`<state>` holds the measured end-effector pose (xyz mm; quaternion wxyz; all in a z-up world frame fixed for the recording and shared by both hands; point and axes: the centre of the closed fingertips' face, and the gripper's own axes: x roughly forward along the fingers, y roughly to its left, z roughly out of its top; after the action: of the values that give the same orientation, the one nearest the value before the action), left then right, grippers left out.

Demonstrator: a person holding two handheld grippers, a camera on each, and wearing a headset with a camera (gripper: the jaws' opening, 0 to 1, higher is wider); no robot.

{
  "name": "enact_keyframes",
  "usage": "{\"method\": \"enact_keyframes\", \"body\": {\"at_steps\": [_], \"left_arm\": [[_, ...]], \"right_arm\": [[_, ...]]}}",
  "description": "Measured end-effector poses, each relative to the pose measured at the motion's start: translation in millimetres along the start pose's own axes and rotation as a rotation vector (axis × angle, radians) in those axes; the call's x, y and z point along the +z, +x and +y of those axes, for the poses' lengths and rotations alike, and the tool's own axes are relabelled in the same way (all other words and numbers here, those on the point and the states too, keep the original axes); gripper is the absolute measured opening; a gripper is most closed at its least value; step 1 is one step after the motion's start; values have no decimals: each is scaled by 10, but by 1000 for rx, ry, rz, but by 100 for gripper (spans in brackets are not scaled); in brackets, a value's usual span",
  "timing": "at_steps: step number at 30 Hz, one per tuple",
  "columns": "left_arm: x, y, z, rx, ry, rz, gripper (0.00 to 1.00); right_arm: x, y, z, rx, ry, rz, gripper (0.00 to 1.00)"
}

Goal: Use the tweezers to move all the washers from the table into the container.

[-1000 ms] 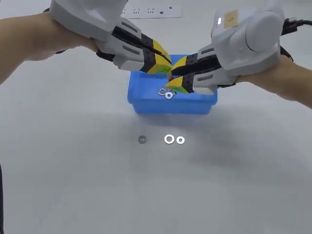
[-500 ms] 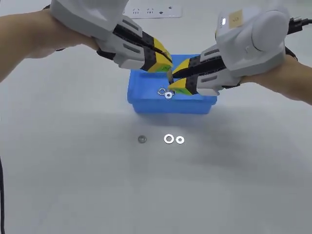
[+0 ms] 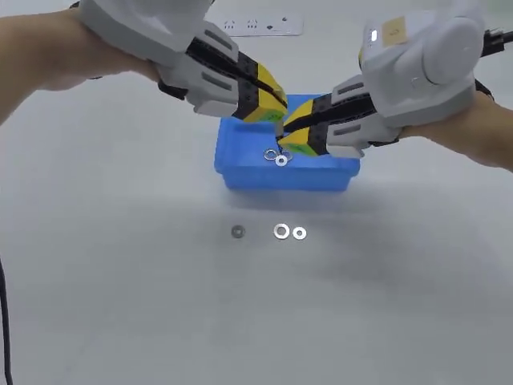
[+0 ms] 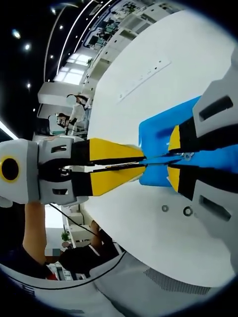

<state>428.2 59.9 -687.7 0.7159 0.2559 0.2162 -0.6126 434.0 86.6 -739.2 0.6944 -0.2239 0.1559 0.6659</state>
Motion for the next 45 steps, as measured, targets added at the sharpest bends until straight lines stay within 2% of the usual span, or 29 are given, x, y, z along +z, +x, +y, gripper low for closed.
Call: {"method": "enact_keyframes", "body": {"at_steps": [6, 12, 17, 25, 30, 36, 37, 38, 45], "left_arm": [[54, -81, -31, 15, -1, -20, 6], [50, -81, -17, 30, 5, -18, 6], [73, -70, -36, 12, -4, -32, 6], [112, -143, -95, -5, -10, -54, 6], [191, -316, -204, 5, 12, -56, 6], [185, -491, -368, 25, 31, -36, 6], [171, -516, -405, 28, 28, -34, 6], [165, -524, -419, 29, 27, -34, 6], [75, -612, -662, 38, -7, -37, 6]], "right_arm": [[82, -23, 25, -10, -5, -12, 14], [132, -7, 72, 1, 9, -29, 14], [83, 35, 77, 1, -11, -7, 12], [140, -12, 133, 14, 11, -34, 10], [312, -41, 221, 17, -13, -59, 11], [500, 7, 411, 29, -57, -69, 11], [475, 45, 378, 34, -65, -67, 11], [483, 70, 411, 38, -71, -64, 11], [518, 145, 707, 46, -102, -50, 11]]}}
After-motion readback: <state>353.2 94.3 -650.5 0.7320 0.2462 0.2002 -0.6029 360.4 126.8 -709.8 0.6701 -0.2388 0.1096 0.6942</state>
